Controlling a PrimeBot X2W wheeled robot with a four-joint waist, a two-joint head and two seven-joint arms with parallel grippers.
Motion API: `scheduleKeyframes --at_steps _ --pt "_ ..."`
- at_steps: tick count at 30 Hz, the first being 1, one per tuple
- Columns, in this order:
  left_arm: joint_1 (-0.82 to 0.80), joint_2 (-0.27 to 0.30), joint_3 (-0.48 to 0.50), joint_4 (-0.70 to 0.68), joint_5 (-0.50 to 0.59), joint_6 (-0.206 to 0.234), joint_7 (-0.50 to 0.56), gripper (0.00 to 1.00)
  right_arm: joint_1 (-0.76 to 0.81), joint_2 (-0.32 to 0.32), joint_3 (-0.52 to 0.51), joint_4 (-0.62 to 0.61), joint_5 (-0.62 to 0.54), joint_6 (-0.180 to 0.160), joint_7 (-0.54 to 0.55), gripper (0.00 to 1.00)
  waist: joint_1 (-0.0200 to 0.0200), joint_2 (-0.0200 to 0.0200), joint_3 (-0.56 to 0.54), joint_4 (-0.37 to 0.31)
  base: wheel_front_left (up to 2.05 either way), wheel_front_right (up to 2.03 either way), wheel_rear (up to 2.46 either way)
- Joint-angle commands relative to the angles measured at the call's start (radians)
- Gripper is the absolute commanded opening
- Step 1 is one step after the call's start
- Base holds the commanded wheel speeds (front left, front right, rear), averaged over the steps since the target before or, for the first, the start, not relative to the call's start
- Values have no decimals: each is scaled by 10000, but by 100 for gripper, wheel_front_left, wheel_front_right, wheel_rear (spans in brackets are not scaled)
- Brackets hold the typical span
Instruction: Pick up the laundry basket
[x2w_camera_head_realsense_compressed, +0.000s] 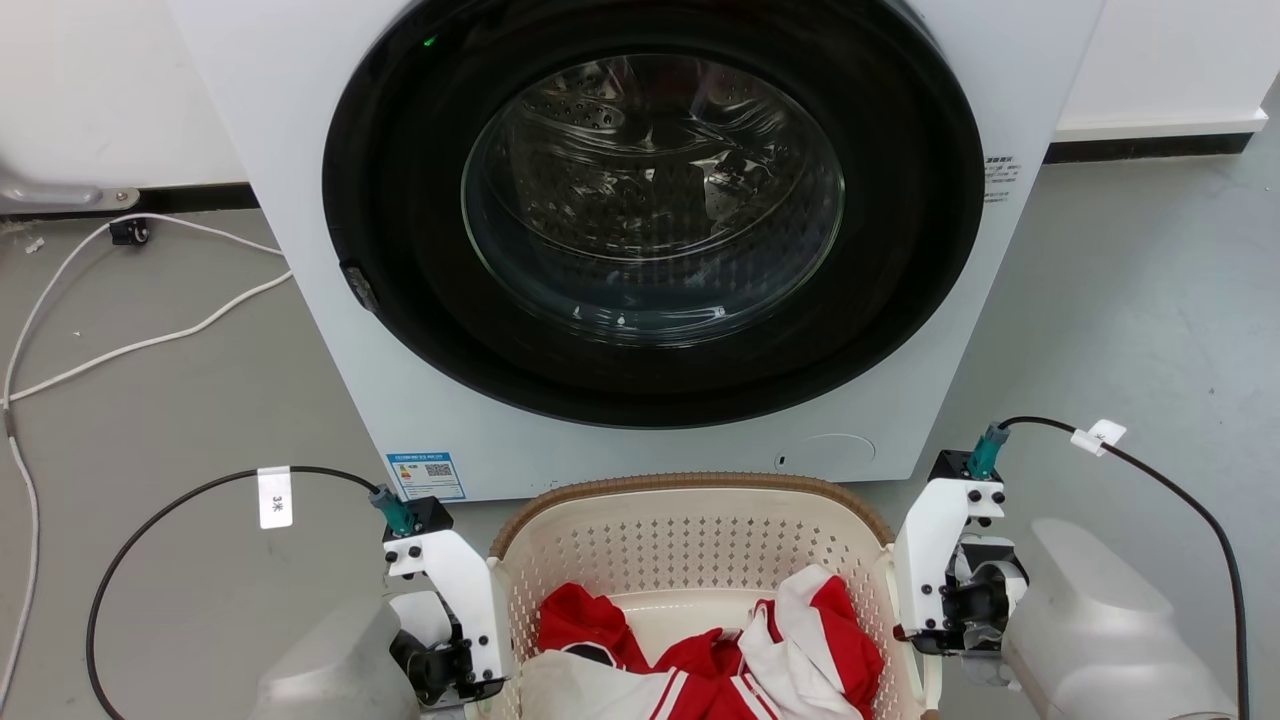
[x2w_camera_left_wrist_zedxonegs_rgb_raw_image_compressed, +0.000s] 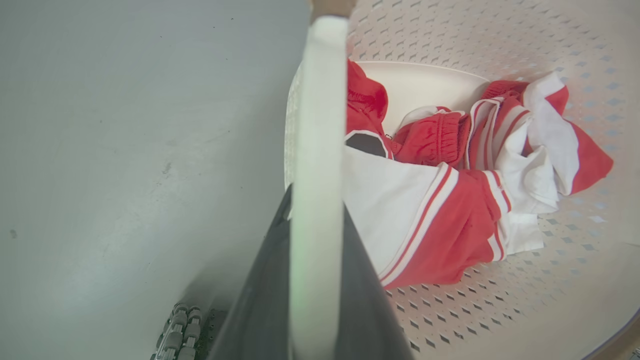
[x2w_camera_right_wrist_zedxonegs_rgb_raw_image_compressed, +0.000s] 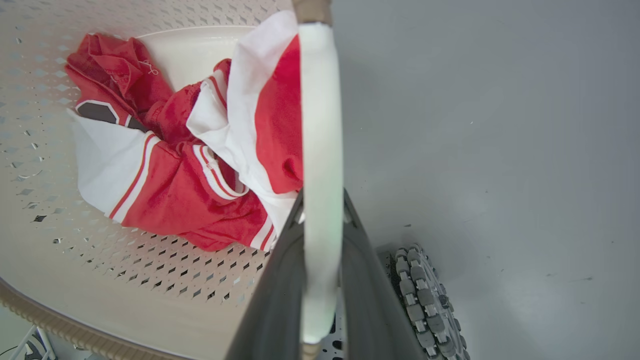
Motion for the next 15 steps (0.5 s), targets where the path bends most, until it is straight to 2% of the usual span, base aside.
scheduleKeyframes --at_steps 1,15 --pt "-88 -200 1 -100 -84 -101 -59 0 74 223 16 -78 156 119 -23 0 0 0 -1 2 0 0 0" --pt "-89 -212 -42 -76 -170 -101 -80 0 70 227 129 -78 272 119 -41 0 0 0 7 0 0 0 0"
